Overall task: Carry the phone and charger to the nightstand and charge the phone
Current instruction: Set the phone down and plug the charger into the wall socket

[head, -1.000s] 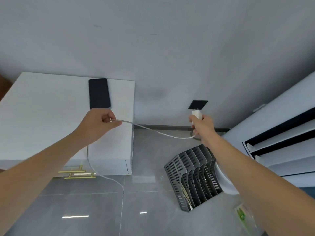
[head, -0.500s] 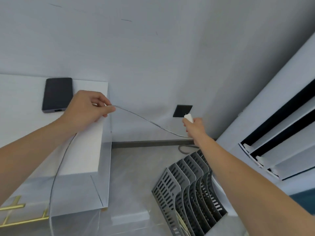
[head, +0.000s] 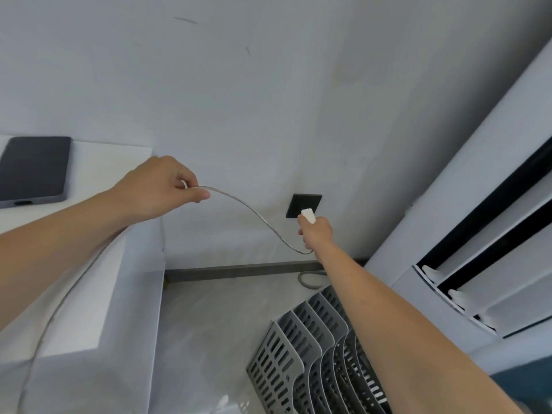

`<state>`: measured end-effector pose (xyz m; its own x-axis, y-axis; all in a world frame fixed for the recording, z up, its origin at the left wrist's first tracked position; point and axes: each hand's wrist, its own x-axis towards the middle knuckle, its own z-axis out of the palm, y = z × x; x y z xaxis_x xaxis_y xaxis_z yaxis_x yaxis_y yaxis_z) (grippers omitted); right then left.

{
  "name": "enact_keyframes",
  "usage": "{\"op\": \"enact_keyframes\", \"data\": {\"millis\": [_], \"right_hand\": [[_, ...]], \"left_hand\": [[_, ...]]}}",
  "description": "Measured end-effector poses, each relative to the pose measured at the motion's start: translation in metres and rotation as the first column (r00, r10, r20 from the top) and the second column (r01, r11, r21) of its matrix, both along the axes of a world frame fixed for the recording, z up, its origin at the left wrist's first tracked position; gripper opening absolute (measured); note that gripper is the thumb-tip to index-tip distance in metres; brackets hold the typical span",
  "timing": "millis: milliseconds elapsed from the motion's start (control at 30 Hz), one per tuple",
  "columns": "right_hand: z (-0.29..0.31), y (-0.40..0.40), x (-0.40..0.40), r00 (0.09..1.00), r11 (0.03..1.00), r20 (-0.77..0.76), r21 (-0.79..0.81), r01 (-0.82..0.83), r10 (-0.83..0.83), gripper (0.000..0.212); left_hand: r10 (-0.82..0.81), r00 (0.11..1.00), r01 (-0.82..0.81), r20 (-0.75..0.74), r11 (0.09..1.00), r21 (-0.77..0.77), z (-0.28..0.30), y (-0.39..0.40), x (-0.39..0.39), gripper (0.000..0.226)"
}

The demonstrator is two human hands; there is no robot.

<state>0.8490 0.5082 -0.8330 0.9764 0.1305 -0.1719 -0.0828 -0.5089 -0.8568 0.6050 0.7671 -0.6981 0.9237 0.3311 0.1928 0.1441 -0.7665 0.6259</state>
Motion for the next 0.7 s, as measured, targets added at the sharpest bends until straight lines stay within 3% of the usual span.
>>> {"op": "enact_keyframes", "data": {"millis": [200,700], "right_hand": [[-0.009,0.013,0.015,0.999,1.000,0.040,0.010,0.007,-0.007,0.051],[-0.018,0.020,0.030,1.000,0.988,-0.012,0.151,0.017,-0.015,0.048]], "left_hand": [[0.008,0.994,0.013,-0.112,0.982,0.186,-0.002,-0.003,0.007,0.038],[-0.029,0.999,0.032,-0.039,0.996,0.088,-0.008,0.003,0.008,0.045]]}}
